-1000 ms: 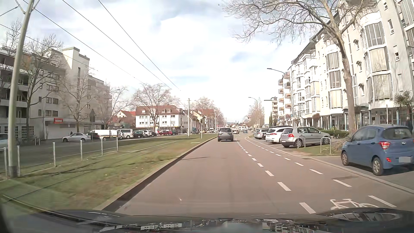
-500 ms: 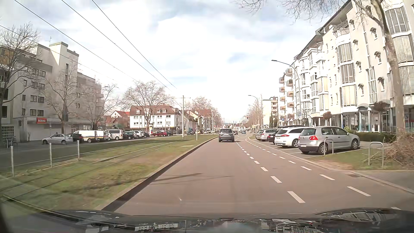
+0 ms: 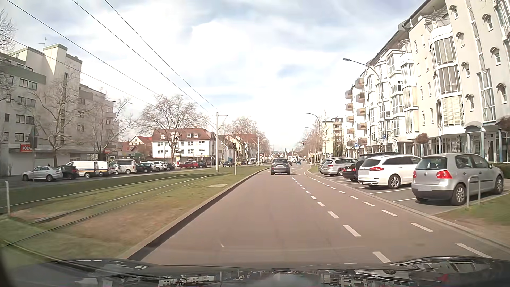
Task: Follow the waypoints while adhering to traffic rules and regulations
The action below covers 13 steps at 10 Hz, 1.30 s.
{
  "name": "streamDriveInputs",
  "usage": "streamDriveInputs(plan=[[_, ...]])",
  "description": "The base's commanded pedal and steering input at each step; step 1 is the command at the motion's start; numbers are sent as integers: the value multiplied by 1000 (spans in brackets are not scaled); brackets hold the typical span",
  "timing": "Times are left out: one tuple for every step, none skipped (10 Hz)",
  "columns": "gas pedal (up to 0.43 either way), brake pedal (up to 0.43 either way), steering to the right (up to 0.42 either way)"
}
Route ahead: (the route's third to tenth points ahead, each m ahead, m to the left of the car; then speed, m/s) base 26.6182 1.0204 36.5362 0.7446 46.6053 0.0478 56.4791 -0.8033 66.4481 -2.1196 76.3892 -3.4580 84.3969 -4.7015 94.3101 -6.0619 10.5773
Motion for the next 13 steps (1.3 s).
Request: streamDriveInputs(plan=[[157,0,10],[150,0,10],[150,0,10],[150,0,10],[138,0,10],[138,0,10],[130,0,10],[118,0,10],[118,0,10],[118,0,11],[118,0,12],[118,0,13],[118,0,14]])
